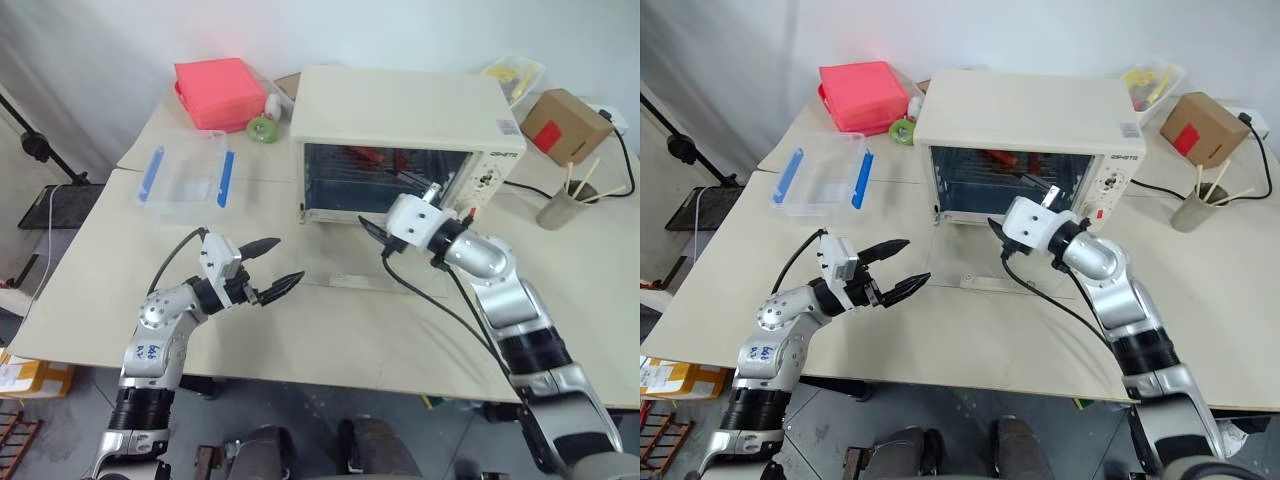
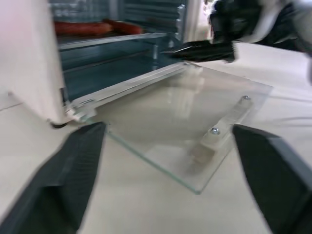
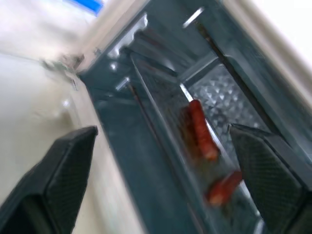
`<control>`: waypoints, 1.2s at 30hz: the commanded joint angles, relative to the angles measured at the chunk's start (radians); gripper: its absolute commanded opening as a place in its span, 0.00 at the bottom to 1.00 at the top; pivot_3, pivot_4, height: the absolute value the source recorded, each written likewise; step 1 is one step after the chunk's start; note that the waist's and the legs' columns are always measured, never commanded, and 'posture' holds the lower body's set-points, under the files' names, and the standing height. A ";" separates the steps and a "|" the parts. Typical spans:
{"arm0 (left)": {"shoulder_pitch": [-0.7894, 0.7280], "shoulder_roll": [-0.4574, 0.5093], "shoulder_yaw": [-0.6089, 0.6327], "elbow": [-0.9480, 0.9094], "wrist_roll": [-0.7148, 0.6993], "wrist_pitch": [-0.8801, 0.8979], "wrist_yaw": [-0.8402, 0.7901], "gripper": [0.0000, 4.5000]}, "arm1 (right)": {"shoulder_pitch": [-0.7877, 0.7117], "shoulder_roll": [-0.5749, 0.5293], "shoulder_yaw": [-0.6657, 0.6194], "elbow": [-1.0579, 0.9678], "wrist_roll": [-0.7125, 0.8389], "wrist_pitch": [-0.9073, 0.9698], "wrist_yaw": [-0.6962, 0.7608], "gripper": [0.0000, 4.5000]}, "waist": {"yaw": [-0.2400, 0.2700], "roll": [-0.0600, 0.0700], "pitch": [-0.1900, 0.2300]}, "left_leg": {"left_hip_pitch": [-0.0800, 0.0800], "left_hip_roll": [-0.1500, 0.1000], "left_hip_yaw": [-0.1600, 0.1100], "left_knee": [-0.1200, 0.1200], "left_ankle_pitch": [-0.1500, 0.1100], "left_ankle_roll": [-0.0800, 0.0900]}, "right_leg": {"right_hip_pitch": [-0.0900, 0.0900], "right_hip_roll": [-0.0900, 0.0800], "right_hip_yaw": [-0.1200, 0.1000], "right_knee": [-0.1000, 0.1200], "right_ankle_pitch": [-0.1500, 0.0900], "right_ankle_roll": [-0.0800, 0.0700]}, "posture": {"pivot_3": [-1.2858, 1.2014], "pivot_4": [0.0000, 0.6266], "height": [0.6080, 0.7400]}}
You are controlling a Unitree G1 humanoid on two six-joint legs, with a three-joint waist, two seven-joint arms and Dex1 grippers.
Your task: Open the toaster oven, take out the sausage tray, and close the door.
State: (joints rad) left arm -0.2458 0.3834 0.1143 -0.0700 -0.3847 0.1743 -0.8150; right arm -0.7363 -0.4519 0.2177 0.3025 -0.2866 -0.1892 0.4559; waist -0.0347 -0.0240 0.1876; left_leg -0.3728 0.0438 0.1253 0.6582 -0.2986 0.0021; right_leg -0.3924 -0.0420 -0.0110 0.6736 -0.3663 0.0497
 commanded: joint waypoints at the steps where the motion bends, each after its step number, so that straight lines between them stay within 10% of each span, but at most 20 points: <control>1: 0.047 -0.001 0.042 -0.098 -0.031 0.025 0.069 0.99 | -0.174 0.041 0.059 0.256 -0.130 -0.070 -0.160 1.00 | -0.012 0.000 0.000 | 0.000 0.000 0.002 0.000 0.000 0.000 | -0.001 0.000 0.001 0.000 0.000 0.000 | 0.52 0.24 1.00; 7: 0.077 -0.023 0.036 -0.119 -0.039 0.023 0.104 0.99 | -0.321 0.094 0.119 0.570 -0.216 -0.124 -0.307 1.00 | -0.022 0.000 0.000 | 0.000 0.000 0.001 0.000 0.000 0.000 | -0.001 0.000 -0.001 0.001 0.000 0.000 | 0.52 0.24 1.00; 21: -0.139 -0.039 -0.004 0.040 -0.046 -0.015 0.054 1.00 | -0.385 0.115 0.148 0.667 -0.262 -0.192 -0.390 0.06 | -0.028 0.000 0.000 | -0.002 0.000 0.001 0.000 0.001 0.000 | -0.002 0.000 0.000 0.002 0.000 0.000 | 0.52 0.24 1.00; 36: -0.627 -0.137 0.023 0.607 -0.014 -0.179 0.032 1.00 | -0.302 0.082 0.142 0.423 -0.256 -0.199 -0.294 0.06 | -0.030 -0.002 -0.001 | -0.005 0.001 0.002 0.000 0.001 0.000 | -0.005 0.000 -0.002 0.004 0.000 0.000 | 0.52 0.24 1.00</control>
State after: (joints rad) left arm -0.8534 0.2425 0.1041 0.5031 -0.3942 0.0226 -0.7908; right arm -1.0367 -0.3725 0.3885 0.8443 -0.5854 -0.3670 0.1583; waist -0.0644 -0.0257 0.1871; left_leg -0.3781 0.0452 0.1274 0.6583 -0.2978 0.0017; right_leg -0.3979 -0.0414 -0.0128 0.6784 -0.3663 0.0496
